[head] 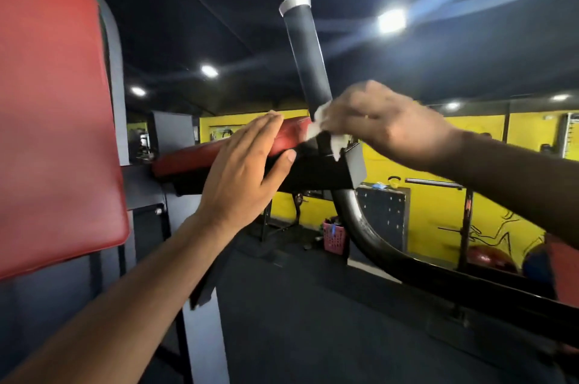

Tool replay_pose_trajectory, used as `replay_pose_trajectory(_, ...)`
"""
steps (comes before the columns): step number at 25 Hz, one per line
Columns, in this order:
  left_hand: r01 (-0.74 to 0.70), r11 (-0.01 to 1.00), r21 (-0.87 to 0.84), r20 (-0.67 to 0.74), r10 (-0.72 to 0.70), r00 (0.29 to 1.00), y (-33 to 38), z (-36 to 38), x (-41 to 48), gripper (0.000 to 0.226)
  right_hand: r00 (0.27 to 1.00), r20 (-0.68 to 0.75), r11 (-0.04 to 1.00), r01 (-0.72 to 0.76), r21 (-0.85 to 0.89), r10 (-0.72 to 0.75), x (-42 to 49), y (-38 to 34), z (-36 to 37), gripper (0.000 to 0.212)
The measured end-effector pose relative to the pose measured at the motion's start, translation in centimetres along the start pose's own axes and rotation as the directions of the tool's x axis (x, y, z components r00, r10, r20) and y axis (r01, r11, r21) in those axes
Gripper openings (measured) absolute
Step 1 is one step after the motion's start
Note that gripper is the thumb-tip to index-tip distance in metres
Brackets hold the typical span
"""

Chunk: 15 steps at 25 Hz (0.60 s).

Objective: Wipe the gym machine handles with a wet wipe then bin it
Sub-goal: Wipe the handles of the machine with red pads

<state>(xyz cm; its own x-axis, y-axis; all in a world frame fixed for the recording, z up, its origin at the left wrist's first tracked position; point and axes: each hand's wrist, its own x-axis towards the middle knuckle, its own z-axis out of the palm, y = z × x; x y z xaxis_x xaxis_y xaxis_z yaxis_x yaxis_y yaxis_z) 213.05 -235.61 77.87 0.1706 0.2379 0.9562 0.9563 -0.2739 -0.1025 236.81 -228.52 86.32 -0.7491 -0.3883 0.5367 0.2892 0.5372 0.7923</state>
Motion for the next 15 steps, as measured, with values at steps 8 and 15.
replay_pose_trajectory(8, -0.001, 1.000, 0.026, 0.010, 0.001, 1.000, -0.1, 0.3, 0.2, 0.055, 0.960, -0.129, 0.945, -0.210, 0.253, 0.248, -0.7, 0.3, 2.0, 0.016)
replay_pose_trajectory(15, 0.070, 0.994, 0.084, 0.056, -0.075, 0.996, 0.9, -0.3, 0.1, 0.054, 0.548, 0.174, 0.067, -0.391, 0.918, 0.818, -0.4, -2.2, 5.4, 0.011)
